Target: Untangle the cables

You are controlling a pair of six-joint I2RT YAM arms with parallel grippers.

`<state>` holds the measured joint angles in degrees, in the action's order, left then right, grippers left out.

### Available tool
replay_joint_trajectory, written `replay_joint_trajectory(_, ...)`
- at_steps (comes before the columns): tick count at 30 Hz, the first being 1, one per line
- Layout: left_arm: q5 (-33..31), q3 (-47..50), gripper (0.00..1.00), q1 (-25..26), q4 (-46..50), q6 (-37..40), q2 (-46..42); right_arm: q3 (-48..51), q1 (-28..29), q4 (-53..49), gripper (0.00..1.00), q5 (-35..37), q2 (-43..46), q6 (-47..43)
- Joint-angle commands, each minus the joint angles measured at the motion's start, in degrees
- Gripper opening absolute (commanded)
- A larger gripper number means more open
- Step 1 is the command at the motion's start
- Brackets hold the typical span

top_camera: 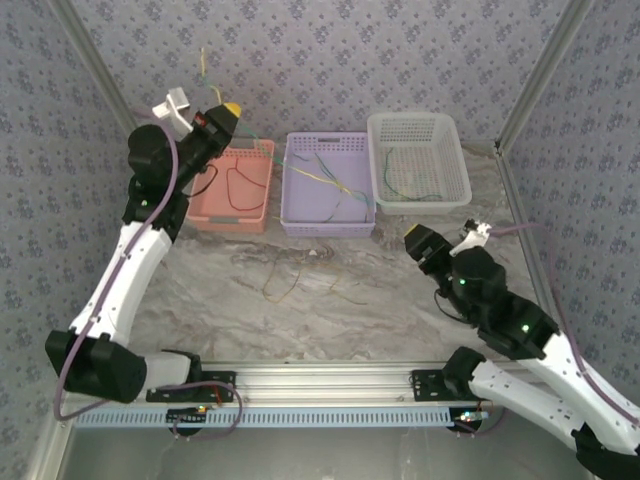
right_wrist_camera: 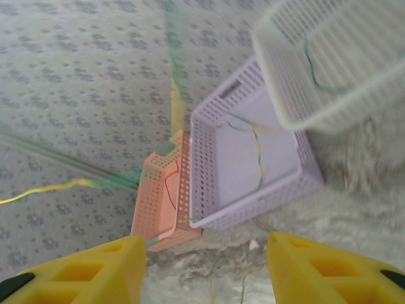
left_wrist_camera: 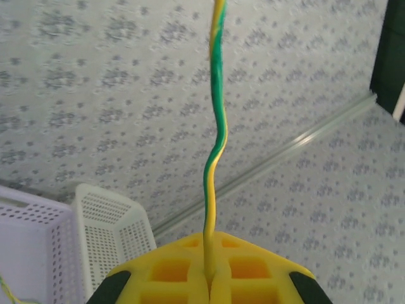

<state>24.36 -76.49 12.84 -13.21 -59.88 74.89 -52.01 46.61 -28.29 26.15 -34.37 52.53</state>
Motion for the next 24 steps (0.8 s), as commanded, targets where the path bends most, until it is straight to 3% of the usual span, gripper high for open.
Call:
replay_joint_trajectory(1, 7.5, -5.8, 0.00, 1.6, 2.1, 5.3, 3.7, -8.6, 0.1, 0.5, 0.56, -9.9, -5.1, -28.6)
replay_joint_trajectory(3, 8.7, -8.9, 0.00, 3.4, 5.6, 8.4, 5.5, -15.5, 0.5, -1.5, 0.58, -16.5, -11.4, -35.5)
replay_joint_trajectory(6, 9.8, -12.6, 0.00, 6.5, 10.4, 13.9, 7.0, -26.2, 1.8, -5.0, 0.59, -20.3, -20.7, -42.8)
replay_joint_trajectory(11, 15.2, -16.1, 0.00, 9.5, 14.2, 18.6, 9.3, -37.0, -0.8, -10.1, 0.63, -31.1, -33.6, -47.8)
replay_joint_trajectory(15, 17.5, -18.2, 0.00, 10.4, 16.8, 21.0, 10.3, -38.9, -3.8, -9.6, 0.63, -42.1, -38.9, -47.6)
replay_joint_trajectory(20, 18.4, -20.2, 0.00, 11.2, 19.1, 22.5, 11.4, -37.2, -5.0, -8.0, 0.62, -46.2, -40.6, -47.0)
replay_joint_trajectory(24, 18.2, -20.9, 0.00, 11.6, 19.9, 23.0, 11.8, -35.0, -6.6, -6.4, 0.55, -48.6, -41.2, -44.8)
